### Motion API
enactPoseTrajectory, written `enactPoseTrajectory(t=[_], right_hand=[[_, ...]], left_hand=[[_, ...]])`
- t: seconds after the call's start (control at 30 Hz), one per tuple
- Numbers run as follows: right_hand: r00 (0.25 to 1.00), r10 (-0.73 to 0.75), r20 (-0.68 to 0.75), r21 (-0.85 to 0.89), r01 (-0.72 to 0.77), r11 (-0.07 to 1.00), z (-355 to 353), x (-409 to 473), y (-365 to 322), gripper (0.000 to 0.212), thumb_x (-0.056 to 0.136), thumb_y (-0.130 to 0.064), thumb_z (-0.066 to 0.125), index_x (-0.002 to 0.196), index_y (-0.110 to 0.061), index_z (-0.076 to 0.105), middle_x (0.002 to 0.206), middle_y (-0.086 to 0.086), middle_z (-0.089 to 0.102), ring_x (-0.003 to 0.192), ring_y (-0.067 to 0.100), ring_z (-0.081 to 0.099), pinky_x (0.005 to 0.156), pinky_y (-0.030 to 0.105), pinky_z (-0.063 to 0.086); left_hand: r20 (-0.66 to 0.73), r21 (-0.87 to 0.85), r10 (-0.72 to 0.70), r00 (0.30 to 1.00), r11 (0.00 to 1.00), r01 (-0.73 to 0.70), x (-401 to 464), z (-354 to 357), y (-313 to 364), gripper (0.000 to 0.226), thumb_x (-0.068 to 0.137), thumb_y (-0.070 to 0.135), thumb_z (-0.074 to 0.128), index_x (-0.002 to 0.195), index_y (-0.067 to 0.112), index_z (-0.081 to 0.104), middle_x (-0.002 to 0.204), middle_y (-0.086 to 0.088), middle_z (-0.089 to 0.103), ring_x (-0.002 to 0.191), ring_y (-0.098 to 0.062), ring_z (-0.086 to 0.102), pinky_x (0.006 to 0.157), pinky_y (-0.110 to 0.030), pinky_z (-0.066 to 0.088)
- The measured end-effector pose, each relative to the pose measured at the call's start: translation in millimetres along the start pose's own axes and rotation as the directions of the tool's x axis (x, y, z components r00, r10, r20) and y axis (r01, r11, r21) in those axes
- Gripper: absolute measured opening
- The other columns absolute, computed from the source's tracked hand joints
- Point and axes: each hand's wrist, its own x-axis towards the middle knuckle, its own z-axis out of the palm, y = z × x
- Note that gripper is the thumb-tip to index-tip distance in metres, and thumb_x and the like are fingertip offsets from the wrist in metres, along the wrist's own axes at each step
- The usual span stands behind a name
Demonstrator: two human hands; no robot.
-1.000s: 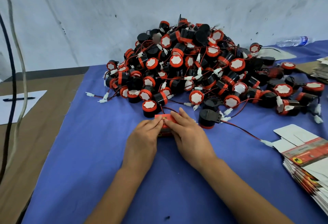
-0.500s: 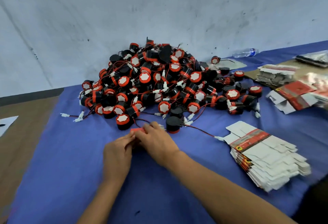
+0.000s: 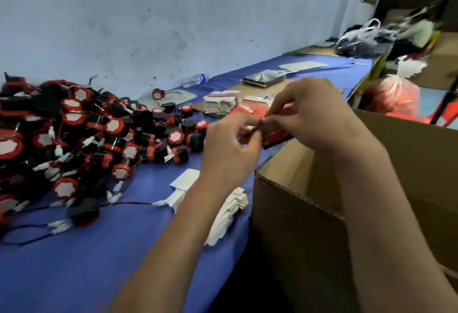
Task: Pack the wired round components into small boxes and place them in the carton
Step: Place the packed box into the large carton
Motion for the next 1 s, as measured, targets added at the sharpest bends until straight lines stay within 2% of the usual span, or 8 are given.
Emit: enactPoseTrajectory(t=[0.17, 0.27, 0.43, 0.53, 0.63, 0.73, 0.87, 1.0], right_hand=[[0.819, 0.380, 0.429, -0.299, -0.268, 0.916, 8.2, -10.8, 70.9, 0.008, 0.079, -0.022, 0.083, 0.078, -0.027, 0.077, 0.078, -0.004, 0.073, 0.078, 0.017, 0.070, 0.065, 0.028, 0.052], [0.697, 0.405, 0.591, -0.352, -0.229, 0.908, 40.7, -3.6, 78.2, 0.007, 0.084, -0.016, 0.081, 0.085, -0.017, 0.074, 0.076, 0.003, 0.071, 0.066, 0.018, 0.068, 0.058, 0.029, 0.053], [0.674, 0.397, 0.623, -0.316, -0.248, 0.916, 49.5, 3.6, 78.7, 0.007, 0.087, -0.009, 0.078, 0.090, -0.014, 0.075, 0.085, 0.010, 0.075, 0.075, 0.023, 0.076, 0.067, 0.034, 0.065], [0.813, 0.407, 0.417, -0.295, -0.302, 0.906, 46.3, -1.2, 70.0, 0.006, 0.086, -0.015, 0.075, 0.092, -0.013, 0.075, 0.086, 0.008, 0.074, 0.079, 0.024, 0.073, 0.077, 0.044, 0.064], [0.953, 0.303, -0.010, -0.208, -0.298, 0.932, 51.1, 2.8, 42.4, 0.012, 0.087, -0.020, 0.070, 0.098, -0.019, 0.072, 0.096, 0.006, 0.071, 0.085, 0.025, 0.068, 0.076, 0.044, 0.062], [0.954, 0.079, -0.290, 0.027, -0.074, 0.997, 79.2, 7.5, -5.6, 0.011, 0.089, -0.019, 0.062, 0.090, -0.023, 0.072, 0.087, 0.001, 0.072, 0.082, 0.024, 0.066, 0.067, 0.038, 0.057], [0.994, 0.007, 0.108, 0.116, -0.019, 0.993, 152.4, 18.8, -52.6, 0.019, 0.090, -0.036, 0.067, 0.092, -0.017, 0.071, 0.088, 0.005, 0.071, 0.092, 0.030, 0.065, 0.064, 0.035, 0.049], [0.719, 0.195, 0.667, -0.217, -0.062, 0.974, 219.7, 22.5, -52.1, 0.105, 0.070, -0.079, 0.074, 0.146, -0.016, 0.037, 0.144, 0.018, 0.048, 0.139, 0.046, 0.037, 0.104, 0.063, 0.038]], left_hand=[[0.547, 0.342, -0.046, 0.836, 0.923, -0.174, 2.7, 77.1, -3.7, 0.014, 0.084, 0.026, 0.069, 0.073, 0.018, 0.065, 0.068, 0.003, 0.062, 0.072, -0.027, 0.063, 0.054, -0.035, 0.038], [0.620, 0.447, -0.082, 0.780, 0.854, -0.265, 6.0, 86.0, -13.2, 0.031, 0.078, 0.029, 0.069, 0.060, 0.026, 0.044, 0.059, 0.010, 0.044, 0.060, -0.020, 0.048, 0.047, -0.028, 0.026], [0.636, 0.384, -0.047, 0.770, 0.885, -0.262, 7.5, 81.8, -21.8, 0.017, 0.080, 0.032, 0.062, 0.082, 0.021, 0.073, 0.068, 0.010, 0.055, 0.069, -0.017, 0.058, 0.051, -0.028, 0.036], [0.502, 0.300, 0.079, 0.861, 0.918, -0.259, 0.9, 76.0, -21.5, 0.011, 0.084, 0.020, 0.067, 0.075, 0.014, 0.068, 0.076, -0.001, 0.061, 0.087, -0.026, 0.061, 0.069, -0.035, 0.046], [0.093, 0.213, 0.165, 0.982, 0.960, -0.181, -11.7, 57.7, -32.1, 0.011, 0.087, 0.016, 0.067, 0.087, 0.011, 0.076, 0.102, -0.003, 0.074, 0.105, -0.020, 0.062, 0.087, -0.033, 0.047], [-0.267, 0.114, -0.163, 0.950, 0.973, 0.199, -31.6, 23.9, -62.9, 0.013, 0.093, 0.019, 0.062, 0.089, 0.017, 0.074, 0.098, 0.003, 0.072, 0.096, -0.016, 0.064, 0.080, -0.034, 0.049], [-0.524, -0.035, -0.672, 0.523, 0.631, 0.775, -61.0, -25.6, -115.5, 0.019, 0.092, 0.014, 0.051, 0.078, 0.021, 0.061, 0.081, -0.001, 0.065, 0.081, -0.028, 0.061, 0.058, -0.032, 0.036], [-0.437, 0.056, -0.775, 0.456, 0.482, 0.874, -74.8, -52.0, -143.5, 0.010, 0.091, 0.012, 0.050, 0.087, 0.012, 0.059, 0.083, -0.006, 0.061, 0.078, -0.031, 0.053, 0.060, -0.034, 0.035]])
